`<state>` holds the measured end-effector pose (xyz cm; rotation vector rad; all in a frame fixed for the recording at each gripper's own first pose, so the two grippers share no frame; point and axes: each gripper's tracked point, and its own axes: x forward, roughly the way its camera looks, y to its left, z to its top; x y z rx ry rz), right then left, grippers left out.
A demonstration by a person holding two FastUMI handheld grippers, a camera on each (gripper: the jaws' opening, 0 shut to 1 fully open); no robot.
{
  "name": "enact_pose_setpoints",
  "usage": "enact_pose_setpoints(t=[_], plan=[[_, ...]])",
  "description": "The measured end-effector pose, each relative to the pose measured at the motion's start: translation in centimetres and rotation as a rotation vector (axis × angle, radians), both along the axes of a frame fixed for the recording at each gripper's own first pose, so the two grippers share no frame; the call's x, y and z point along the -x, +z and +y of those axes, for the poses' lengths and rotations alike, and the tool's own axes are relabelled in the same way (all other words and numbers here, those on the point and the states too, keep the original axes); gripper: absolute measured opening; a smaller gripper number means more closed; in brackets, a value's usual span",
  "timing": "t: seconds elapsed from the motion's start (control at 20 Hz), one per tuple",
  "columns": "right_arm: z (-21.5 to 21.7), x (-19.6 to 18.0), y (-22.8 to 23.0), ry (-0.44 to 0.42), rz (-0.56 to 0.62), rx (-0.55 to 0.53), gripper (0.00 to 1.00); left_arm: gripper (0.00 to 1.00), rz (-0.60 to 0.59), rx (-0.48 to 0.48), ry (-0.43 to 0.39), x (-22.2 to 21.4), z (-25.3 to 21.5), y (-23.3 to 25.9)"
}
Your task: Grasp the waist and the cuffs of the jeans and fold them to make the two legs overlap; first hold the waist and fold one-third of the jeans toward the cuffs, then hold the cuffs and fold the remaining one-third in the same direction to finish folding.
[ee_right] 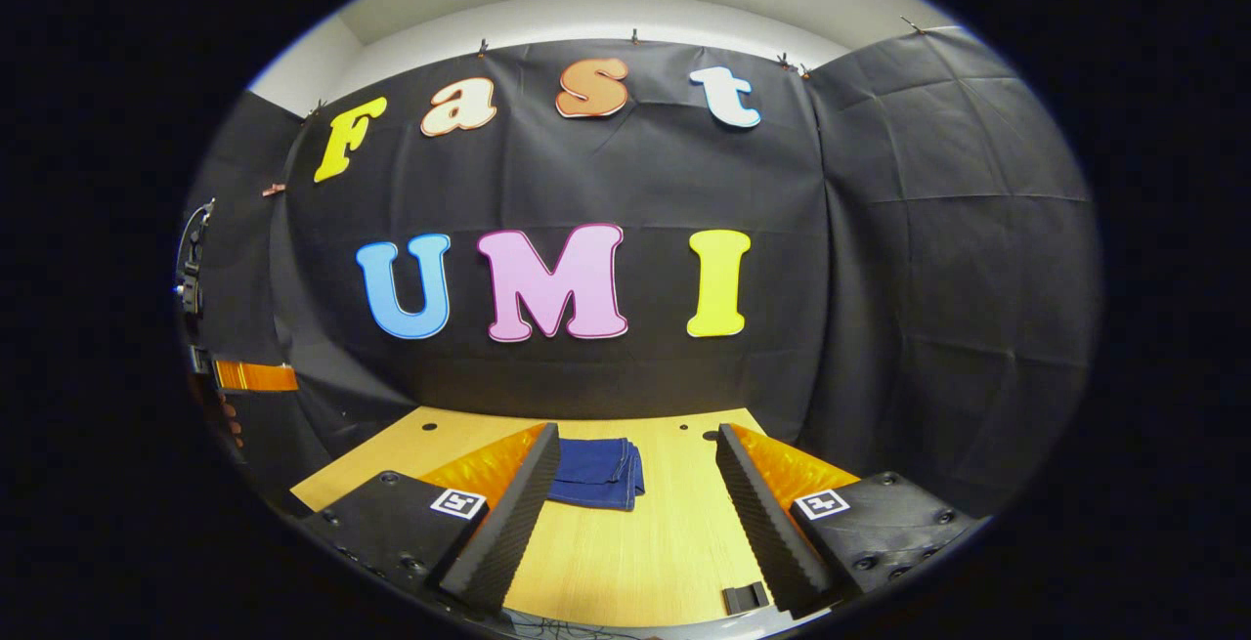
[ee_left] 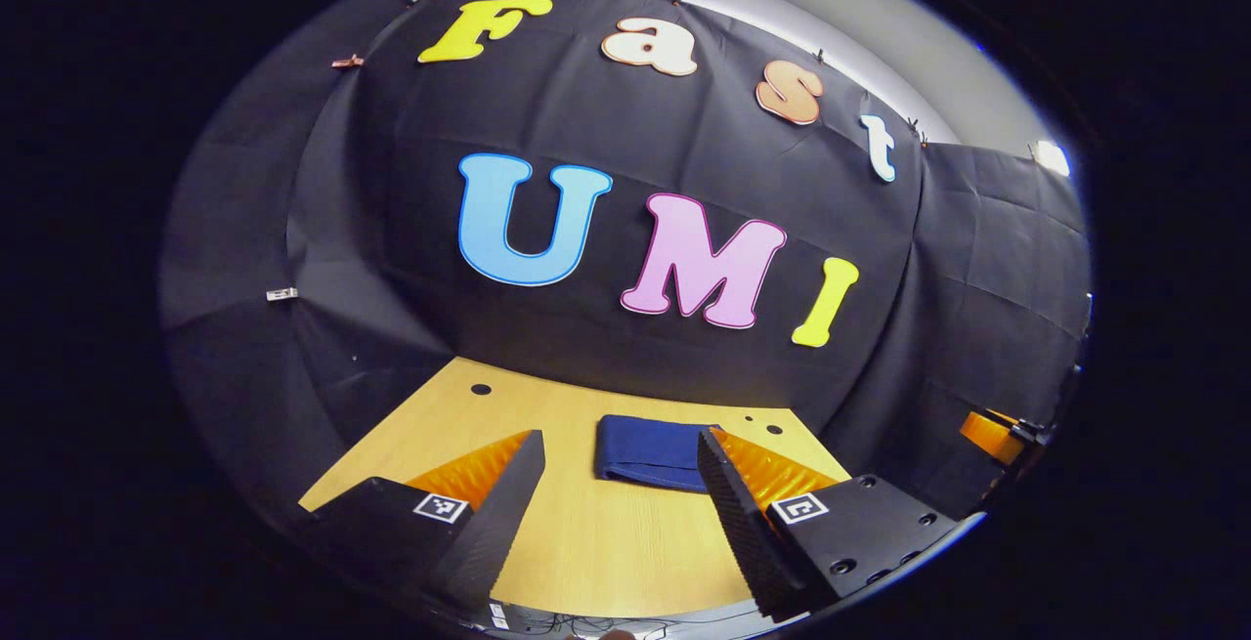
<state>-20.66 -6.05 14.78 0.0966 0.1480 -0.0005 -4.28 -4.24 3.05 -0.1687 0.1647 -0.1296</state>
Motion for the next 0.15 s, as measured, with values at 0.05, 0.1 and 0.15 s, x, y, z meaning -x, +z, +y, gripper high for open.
enact_pose_setpoints(t=[0.05, 0.1, 0.15], plan=[[0.2, 0.3, 0.0, 0.005, -0.007, 0.005, 0.98, 0.97, -0.015, 0.0, 0.009, 1.0, 0.4, 0.2], [0.4, 0.5, -0.2, 0.015, -0.005, 0.015, 0.98, 0.96, -0.026, -0.003, 0.028, 2.1, 1.0, 0.2], [1.1, 0.8, -0.8, 0.039, 0.013, 0.018, 0.87, 0.96, -0.035, -0.013, 0.052, 3.0, 1.5, 0.0]])
